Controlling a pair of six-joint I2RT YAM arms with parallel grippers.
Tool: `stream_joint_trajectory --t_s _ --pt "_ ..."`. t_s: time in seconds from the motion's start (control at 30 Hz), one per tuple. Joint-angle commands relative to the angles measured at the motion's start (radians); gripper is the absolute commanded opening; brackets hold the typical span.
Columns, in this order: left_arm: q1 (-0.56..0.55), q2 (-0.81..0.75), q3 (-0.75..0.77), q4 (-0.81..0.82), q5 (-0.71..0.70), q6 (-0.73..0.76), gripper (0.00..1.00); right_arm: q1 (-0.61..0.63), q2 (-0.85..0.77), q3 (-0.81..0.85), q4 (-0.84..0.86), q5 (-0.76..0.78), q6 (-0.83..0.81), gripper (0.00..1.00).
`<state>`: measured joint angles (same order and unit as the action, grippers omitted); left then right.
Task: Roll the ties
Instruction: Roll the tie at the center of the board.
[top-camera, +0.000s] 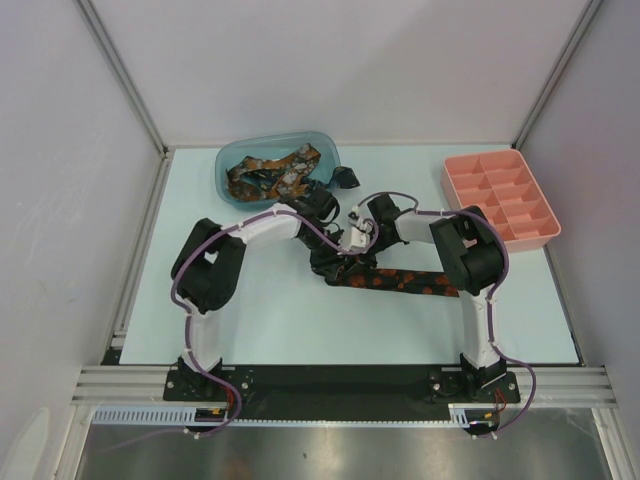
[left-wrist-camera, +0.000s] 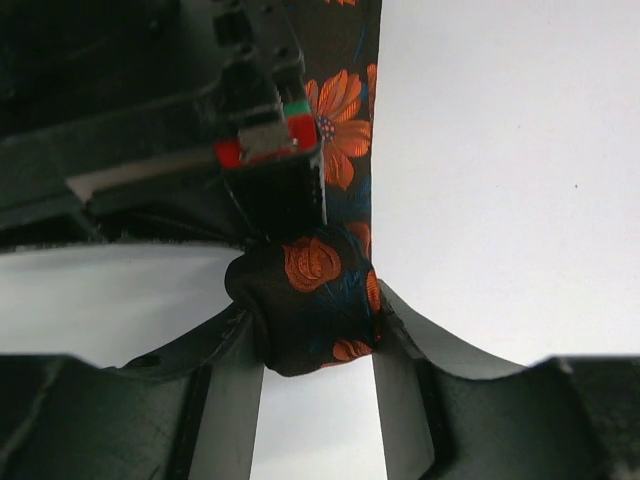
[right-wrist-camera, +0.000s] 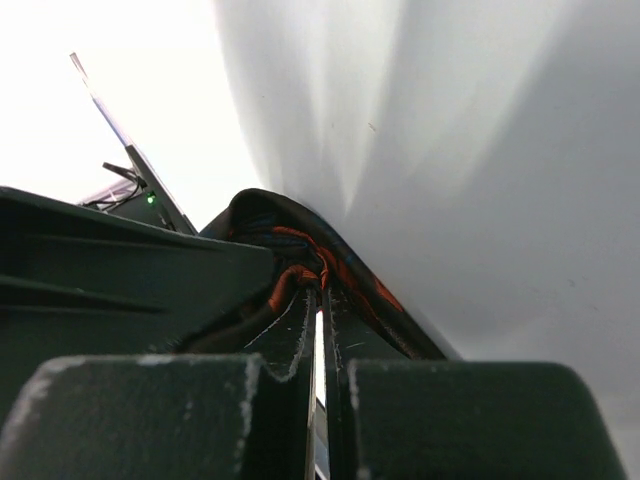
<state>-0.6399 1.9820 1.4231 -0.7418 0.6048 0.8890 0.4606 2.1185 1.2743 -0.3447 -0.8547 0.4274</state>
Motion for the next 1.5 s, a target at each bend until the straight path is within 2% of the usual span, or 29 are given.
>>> stream_joint_trajectory --t_s 0.0,0.07,0.2,0.4,0.57,0.8,0.9,1.13,1.3,1.43,1.47 --pt "-0.041 0.031 0.036 -0.002 0.044 -0.019 0.47 0.006 -0.012 -0.026 0.032 0.074 -0.004 0.0" --pt "-0.05 0.038 0.04 -0.014 0.035 -0.018 0.46 0.004 -0.017 -0.033 0.038 0.069 0.001 0.0" --pt "-0.064 0.047 0.043 -0.027 -0.017 -0.01 0.38 -0.005 -0.031 -0.033 0.041 0.017 0.011 0.0" --pt "-0.081 0.061 0.01 -0.045 -0.099 0.05 0.33 -0.039 -0.103 -0.05 0.016 -0.075 0.005 0.17" --pt "-0.086 0.098 0.03 -0.07 -0.128 0.065 0.33 -0.069 -0.124 -0.058 -0.039 -0.093 -0.038 0.24" --pt "-0.093 0.115 0.046 -0.082 -0.146 0.079 0.33 -0.091 -0.175 -0.07 -0.057 -0.132 -0.024 0.41" --pt "-0.095 0.117 0.048 -0.082 -0.151 0.083 0.34 -0.088 -0.192 -0.081 -0.022 -0.15 0.007 0.42" --pt "-0.095 0.121 0.054 -0.083 -0.158 0.082 0.35 -0.082 -0.203 -0.099 -0.008 -0.147 0.046 0.44" --pt "-0.095 0.115 0.05 -0.084 -0.152 0.09 0.38 -0.051 -0.132 -0.086 0.013 -0.098 0.037 0.42" --pt "-0.095 0.11 0.043 -0.084 -0.146 0.088 0.41 -0.05 -0.101 -0.073 0.006 -0.063 0.004 0.3" --pt "-0.095 0.107 0.042 -0.084 -0.142 0.087 0.44 -0.054 -0.101 -0.073 -0.005 -0.044 -0.013 0.22"
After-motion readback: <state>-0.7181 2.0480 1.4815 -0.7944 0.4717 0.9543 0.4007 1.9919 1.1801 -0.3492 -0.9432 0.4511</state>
